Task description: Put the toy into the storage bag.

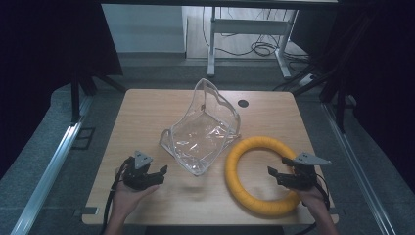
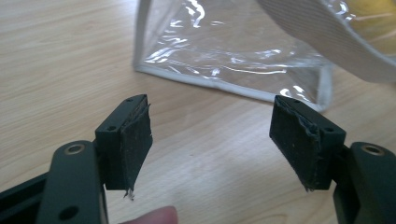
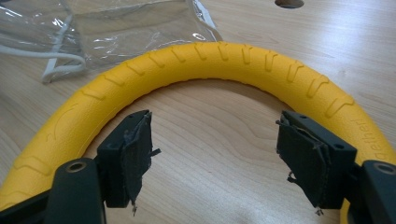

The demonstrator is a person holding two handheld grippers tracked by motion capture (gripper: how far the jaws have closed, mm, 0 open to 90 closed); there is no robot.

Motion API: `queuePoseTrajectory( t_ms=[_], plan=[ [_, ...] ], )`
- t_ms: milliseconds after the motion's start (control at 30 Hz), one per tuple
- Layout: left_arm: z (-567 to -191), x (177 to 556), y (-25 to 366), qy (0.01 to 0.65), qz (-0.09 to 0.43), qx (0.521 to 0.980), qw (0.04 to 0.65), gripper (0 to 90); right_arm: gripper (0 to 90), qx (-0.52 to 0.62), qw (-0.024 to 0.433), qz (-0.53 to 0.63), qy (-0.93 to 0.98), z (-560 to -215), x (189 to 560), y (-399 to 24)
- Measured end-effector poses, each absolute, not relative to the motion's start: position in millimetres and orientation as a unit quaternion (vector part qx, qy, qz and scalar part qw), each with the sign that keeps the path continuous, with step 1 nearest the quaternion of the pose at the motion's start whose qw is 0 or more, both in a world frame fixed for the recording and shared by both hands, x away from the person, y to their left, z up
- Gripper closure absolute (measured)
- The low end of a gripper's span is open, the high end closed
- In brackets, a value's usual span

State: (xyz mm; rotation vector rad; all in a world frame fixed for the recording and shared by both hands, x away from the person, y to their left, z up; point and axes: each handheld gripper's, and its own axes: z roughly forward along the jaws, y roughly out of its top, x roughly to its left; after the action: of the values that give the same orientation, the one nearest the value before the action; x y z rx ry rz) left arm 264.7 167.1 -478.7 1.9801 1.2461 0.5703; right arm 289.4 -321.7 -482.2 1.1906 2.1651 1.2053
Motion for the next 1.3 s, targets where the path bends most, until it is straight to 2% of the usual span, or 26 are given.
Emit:
queuePoseTrajectory(
  t_ms=[133, 400, 667, 933, 1300],
  plan=[
    [-480, 266, 169, 0.48, 0.206, 0.769, 0.369, 25.8, 26.5, 0.421, 0.191, 0.43, 0.776, -483, 289, -321],
    [-481, 268, 173, 0.467, 0.181, 0.786, 0.362, 25.3, 25.3, 0.399, 0.172, 0.403, 0.806, -489, 285, -310],
    [-480, 268, 168, 0.463, 0.185, 0.783, 0.372, 25.8, 25.3, 0.373, 0.154, 0.368, 0.837, -487, 281, -299],
    [-479, 267, 168, 0.472, 0.189, 0.77, 0.384, 26.1, 26.5, 0.344, 0.129, 0.338, 0.866, -468, 276, -284],
    [-482, 268, 169, 0.481, 0.186, 0.767, 0.382, 26.2, 27.6, 0.321, 0.074, 0.298, 0.896, -481, 275, -260]
  ],
)
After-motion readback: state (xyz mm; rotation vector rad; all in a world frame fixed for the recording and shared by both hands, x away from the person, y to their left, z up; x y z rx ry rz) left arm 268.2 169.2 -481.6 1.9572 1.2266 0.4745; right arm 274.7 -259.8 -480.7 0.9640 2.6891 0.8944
